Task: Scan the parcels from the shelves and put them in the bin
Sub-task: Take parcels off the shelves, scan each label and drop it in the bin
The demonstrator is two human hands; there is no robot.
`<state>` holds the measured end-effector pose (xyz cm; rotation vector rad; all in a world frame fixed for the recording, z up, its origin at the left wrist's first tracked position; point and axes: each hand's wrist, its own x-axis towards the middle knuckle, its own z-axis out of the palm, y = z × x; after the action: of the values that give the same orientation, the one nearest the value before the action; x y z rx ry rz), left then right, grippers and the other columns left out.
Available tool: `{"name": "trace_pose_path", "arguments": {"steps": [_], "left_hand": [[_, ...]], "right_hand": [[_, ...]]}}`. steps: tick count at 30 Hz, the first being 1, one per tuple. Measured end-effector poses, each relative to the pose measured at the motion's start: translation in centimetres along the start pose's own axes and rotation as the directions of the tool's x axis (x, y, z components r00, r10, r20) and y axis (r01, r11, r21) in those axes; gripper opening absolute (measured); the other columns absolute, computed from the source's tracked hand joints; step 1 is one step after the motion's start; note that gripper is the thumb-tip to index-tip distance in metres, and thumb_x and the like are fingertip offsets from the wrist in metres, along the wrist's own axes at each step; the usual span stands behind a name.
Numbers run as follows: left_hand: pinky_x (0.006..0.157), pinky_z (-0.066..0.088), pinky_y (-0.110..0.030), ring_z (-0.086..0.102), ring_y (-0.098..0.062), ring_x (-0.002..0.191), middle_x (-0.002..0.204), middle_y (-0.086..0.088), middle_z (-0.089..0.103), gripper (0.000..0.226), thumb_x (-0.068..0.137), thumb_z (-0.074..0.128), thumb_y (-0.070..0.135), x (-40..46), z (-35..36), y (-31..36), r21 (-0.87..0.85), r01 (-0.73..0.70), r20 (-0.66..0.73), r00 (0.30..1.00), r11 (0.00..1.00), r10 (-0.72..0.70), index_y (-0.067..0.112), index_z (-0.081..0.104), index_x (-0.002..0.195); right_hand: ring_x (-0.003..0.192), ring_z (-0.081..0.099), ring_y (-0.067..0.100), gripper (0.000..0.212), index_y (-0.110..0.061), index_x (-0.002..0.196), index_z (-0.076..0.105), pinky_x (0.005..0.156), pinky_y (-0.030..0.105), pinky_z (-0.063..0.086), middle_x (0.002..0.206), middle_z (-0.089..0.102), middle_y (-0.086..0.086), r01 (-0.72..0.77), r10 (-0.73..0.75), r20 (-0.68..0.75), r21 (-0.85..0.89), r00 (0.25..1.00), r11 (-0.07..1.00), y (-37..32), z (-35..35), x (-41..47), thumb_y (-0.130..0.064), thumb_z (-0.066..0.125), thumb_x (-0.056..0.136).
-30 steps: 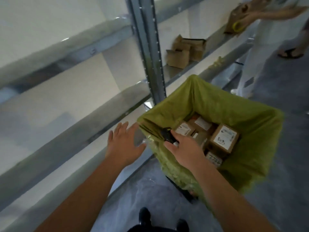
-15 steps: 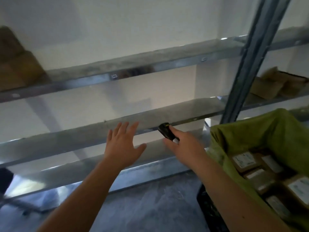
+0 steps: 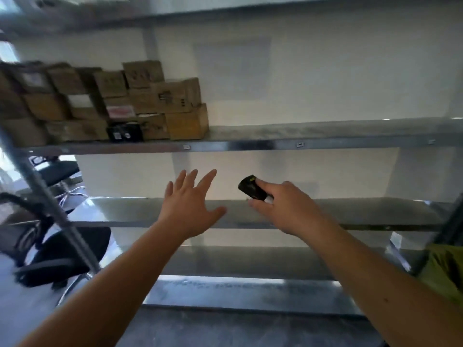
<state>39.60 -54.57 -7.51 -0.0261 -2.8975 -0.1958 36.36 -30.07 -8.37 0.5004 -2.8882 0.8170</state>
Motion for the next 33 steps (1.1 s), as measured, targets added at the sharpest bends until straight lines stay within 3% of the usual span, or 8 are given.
{"name": "trace_pose_path", "arguments": {"steps": [6,9,12,15,20,28,33], "left_hand": [[0.129,0.008,-0.055,-0.003,-0.03,0.162,0.175,-0.005,0.009,0.095,0.091,0.054,0.077,-0.1,-4.6,-5.6,0.009,0.055,-0.082,0.995,0.998,-0.054,0.044,0.002,0.164],[0.129,0.011,-0.057,-0.001,-0.03,0.161,0.174,-0.005,0.013,0.095,0.089,0.055,0.077,0.7,-6.2,-7.7,0.007,0.049,-0.118,0.992,0.999,-0.047,0.046,0.005,0.163],[0.129,0.01,-0.057,0.001,-0.031,0.161,0.174,-0.005,0.015,0.095,0.088,0.055,0.078,2.3,-7.5,-9.3,0.018,0.041,-0.15,0.988,0.999,-0.038,0.045,0.009,0.164],[0.129,0.008,-0.057,0.0,-0.03,0.161,0.174,-0.002,0.014,0.096,0.087,0.057,0.078,4.7,-8.6,-10.5,0.026,0.044,-0.155,0.987,0.999,-0.04,0.045,0.01,0.164],[0.126,0.011,-0.06,0.004,-0.031,0.161,0.172,-0.005,0.017,0.097,0.086,0.059,0.078,10.8,-10.6,-12.5,0.051,0.051,-0.191,0.981,0.997,-0.04,0.045,0.009,0.163],[0.127,0.014,-0.062,0.006,-0.032,0.16,0.173,-0.004,0.014,0.096,0.087,0.061,0.075,22.8,-12.6,-14.3,0.03,0.067,-0.204,0.977,0.997,-0.06,0.042,0.014,0.163],[0.124,0.016,-0.062,0.008,-0.035,0.16,0.173,-0.005,0.014,0.093,0.089,0.061,0.072,28.4,-13.1,-14.6,-0.034,0.105,-0.2,0.974,0.994,-0.11,0.046,0.012,0.163]], "right_hand": [[0.1,0.061,0.02,0.065,-0.048,0.156,0.036,0.085,0.039,0.056,0.126,0.059,0.002,0.111,-0.113,-0.082,-0.038,0.99,0.993,-8.8,-0.1,3.3,-0.068,0.052,0.096],[0.103,0.061,0.019,0.065,-0.045,0.156,0.038,0.075,0.033,0.051,0.133,0.062,-0.001,0.146,-0.153,-0.103,-0.073,0.983,0.987,-11.7,-0.9,5.2,-0.068,0.051,0.097],[0.088,0.056,0.012,0.063,-0.044,0.154,0.042,0.063,0.027,0.042,0.129,0.064,-0.004,0.17,-0.176,-0.112,-0.06,0.978,0.984,-13.3,-1.6,7.0,-0.067,0.053,0.097],[0.09,0.058,0.013,0.064,-0.046,0.155,0.041,0.063,0.027,0.044,0.13,0.063,-0.004,0.174,-0.18,-0.13,-0.058,0.975,0.983,-13.8,-1.9,9.3,-0.067,0.055,0.096],[0.085,0.061,0.017,0.066,-0.048,0.153,0.041,0.063,0.032,0.046,0.116,0.064,0.001,0.179,-0.189,-0.154,-0.078,0.97,0.981,-13.8,-2.1,15.6,-0.072,0.054,0.093],[0.086,0.062,0.012,0.057,-0.047,0.149,0.047,0.069,0.031,0.053,0.118,0.068,-0.006,0.241,-0.247,-0.185,-0.056,0.951,0.969,-13.0,-2.3,28.2,-0.065,0.058,0.096],[0.084,0.062,0.014,0.064,-0.044,0.153,0.043,0.068,0.032,0.053,0.12,0.067,-0.001,0.227,-0.244,-0.188,-0.11,0.951,0.968,-12.5,-2.2,34.7,-0.068,0.054,0.095]]}}
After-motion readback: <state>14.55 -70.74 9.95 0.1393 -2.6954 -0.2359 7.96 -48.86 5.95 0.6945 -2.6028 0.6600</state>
